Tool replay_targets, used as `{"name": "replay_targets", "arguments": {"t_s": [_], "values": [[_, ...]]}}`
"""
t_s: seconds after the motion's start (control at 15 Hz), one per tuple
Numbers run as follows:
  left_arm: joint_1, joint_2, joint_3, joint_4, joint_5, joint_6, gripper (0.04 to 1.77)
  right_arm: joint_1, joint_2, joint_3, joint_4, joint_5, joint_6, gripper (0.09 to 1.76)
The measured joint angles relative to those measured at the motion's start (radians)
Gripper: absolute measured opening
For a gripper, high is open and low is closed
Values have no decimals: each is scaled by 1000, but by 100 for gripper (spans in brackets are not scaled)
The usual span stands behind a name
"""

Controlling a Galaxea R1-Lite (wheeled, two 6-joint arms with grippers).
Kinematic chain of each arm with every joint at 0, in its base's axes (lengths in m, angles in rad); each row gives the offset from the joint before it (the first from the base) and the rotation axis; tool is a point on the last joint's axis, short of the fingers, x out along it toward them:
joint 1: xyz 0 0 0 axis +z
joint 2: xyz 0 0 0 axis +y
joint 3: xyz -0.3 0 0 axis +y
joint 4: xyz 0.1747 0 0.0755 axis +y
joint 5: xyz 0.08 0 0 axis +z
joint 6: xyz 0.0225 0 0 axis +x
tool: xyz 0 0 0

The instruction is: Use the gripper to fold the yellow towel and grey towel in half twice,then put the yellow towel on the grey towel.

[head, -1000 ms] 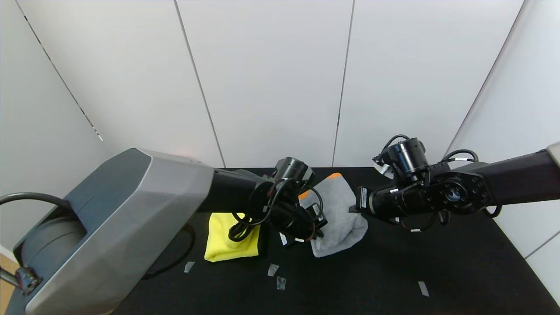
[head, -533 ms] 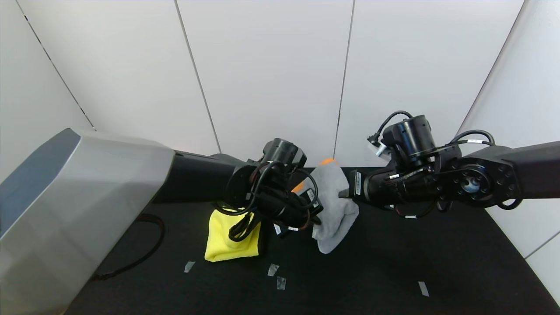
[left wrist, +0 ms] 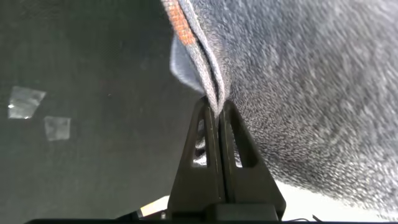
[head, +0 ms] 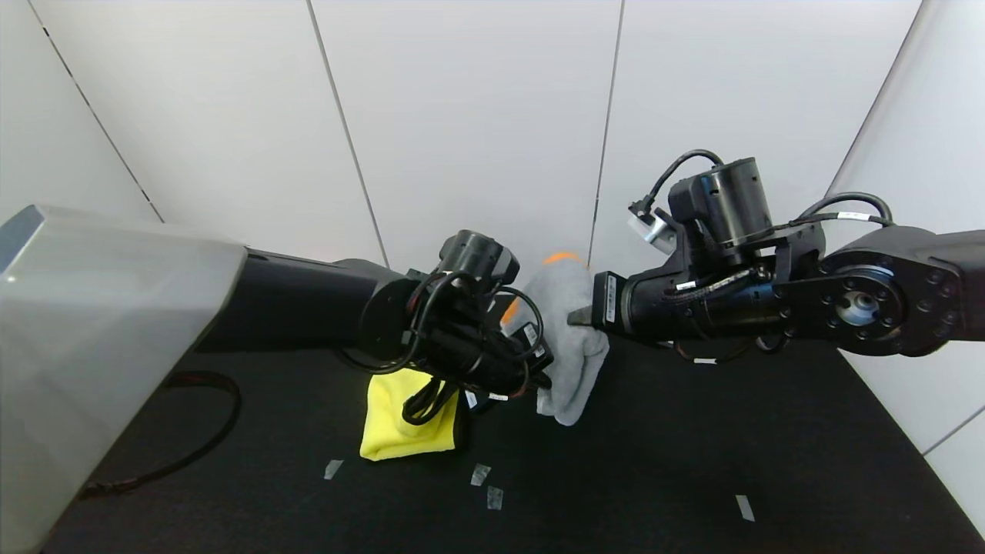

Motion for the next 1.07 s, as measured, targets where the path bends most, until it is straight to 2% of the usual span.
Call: {"name": "replay_targets", "arguments": {"t_s": [0.67,1.07], "values": [[125,-139,117,2,-48,23,11,117,40,-141,8,1,-30,12],[238,-235,181,10,-47,145,11,162,107,-233,2,4,-26,12]]}}
